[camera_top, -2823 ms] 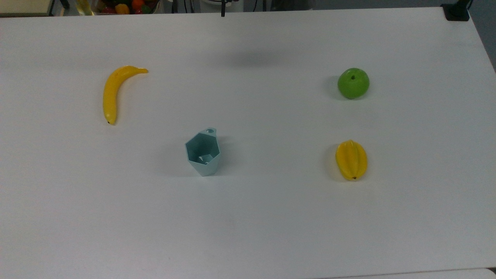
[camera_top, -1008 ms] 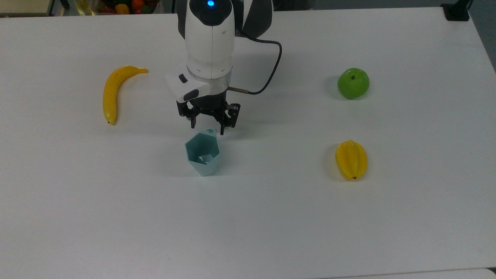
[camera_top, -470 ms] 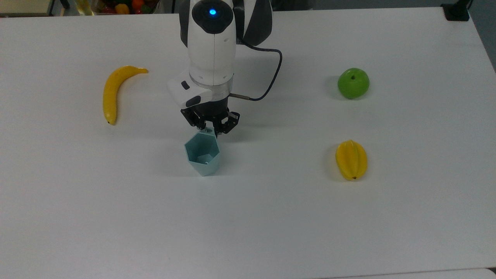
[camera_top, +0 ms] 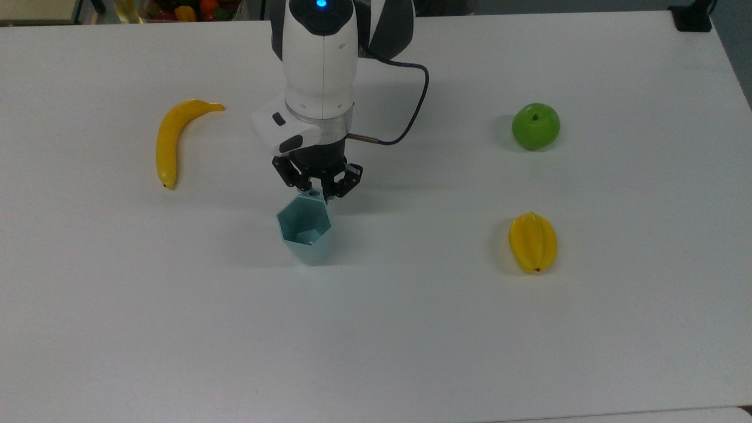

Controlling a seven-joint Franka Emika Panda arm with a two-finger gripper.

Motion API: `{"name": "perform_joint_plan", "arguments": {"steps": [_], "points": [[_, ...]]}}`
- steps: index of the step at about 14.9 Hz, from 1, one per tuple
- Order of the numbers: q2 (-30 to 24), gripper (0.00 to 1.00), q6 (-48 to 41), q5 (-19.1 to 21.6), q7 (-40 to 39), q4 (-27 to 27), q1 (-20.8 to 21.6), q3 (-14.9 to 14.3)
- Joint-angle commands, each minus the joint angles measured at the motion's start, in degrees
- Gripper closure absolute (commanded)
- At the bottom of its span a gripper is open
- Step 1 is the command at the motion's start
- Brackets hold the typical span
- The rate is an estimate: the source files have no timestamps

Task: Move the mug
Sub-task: 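Drag the gripped mug away from the star fruit toward the table edge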

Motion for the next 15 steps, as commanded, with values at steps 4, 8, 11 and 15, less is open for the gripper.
{"name": "perform_joint_plan", "arguments": {"steps": [4, 8, 11, 15], "points": [[-15.58, 0.87, -10.79, -1.34, -3.03, -15.01, 2.20, 0.37], [-18.06, 0.87, -12.13, -1.43, -4.18, -20.82, 4.57, 0.37], [-17.88, 0.86, -12.47, -1.43, -4.18, -21.18, 5.01, 0.37], [-18.15, 0.09, -17.64, -1.43, -4.27, -20.57, 5.19, 0.37]]}}
